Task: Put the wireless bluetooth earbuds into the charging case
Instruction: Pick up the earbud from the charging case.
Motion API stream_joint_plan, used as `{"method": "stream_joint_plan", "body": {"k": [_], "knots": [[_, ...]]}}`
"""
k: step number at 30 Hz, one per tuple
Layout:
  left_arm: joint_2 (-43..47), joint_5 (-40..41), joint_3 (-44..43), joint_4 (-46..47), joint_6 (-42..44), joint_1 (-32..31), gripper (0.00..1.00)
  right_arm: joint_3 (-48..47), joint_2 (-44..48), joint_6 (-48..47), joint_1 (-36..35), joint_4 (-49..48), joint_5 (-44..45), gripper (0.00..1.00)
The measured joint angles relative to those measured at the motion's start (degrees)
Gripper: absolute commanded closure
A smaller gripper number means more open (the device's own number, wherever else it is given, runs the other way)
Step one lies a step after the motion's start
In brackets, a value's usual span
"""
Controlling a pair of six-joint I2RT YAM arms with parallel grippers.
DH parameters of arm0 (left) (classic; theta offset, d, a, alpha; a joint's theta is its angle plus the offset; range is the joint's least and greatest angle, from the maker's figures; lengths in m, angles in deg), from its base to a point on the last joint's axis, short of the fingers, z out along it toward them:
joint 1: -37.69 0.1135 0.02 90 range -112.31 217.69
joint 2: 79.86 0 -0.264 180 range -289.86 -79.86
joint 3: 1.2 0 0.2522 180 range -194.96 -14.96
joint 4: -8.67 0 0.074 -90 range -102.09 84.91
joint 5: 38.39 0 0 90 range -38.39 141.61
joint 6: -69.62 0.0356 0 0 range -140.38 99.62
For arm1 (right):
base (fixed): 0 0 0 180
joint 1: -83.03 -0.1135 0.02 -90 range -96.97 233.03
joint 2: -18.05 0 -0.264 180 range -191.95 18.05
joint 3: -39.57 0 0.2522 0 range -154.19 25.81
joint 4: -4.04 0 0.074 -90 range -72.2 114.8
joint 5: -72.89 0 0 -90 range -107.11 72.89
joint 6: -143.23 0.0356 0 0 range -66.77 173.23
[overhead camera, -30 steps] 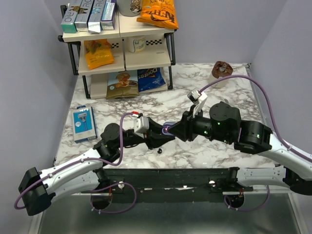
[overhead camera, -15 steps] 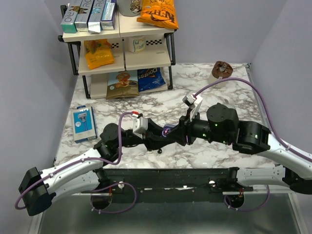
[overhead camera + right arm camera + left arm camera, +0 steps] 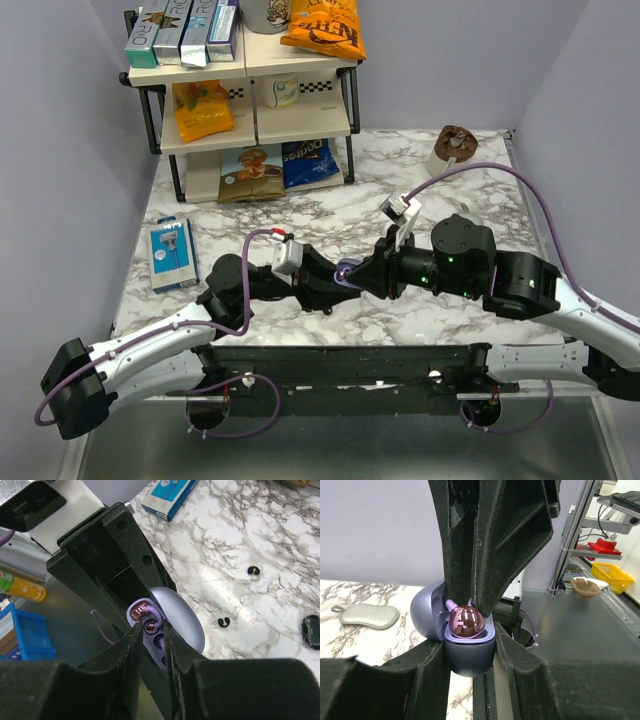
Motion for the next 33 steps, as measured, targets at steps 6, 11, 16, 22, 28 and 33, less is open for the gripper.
{"method": "stream_joint_plan", "body": {"k": [6,11,16,22,28,33], "knots": [[-0.1,0.5,0.0,-1.0,1.8,-0.6,1.00,0.1,-0.1,0.9,-0.1,-0.1,0.4,0.72],[-0.1,1.2,-0.1,-2.6,3.8,-1.8,1.00,0.1,-0.5,2.0,-0.3,0.1,1.2,0.82],[-0.1,1.8,-0.1,-3.8,5.0,-2.4,1.00,0.1,-1.0,2.3,-0.3,0.2,1.7,0.96],[-0.1,2.1,-0.1,-4.8,5.8,-2.7,1.00,0.9,-0.7,2.2,-0.3,0.0,1.7,0.99],[0.0,2.8,-0.1,-4.8,6.4,-3.1,1.00,2.6,0.7,1.4,-0.3,-1.6,1.7,0.99],[0.2,3.4,-0.1,-5.4,7.0,-3.4,1.00,4.5,3.5,-0.6,-0.3,-3.8,1.3,0.99]]}}
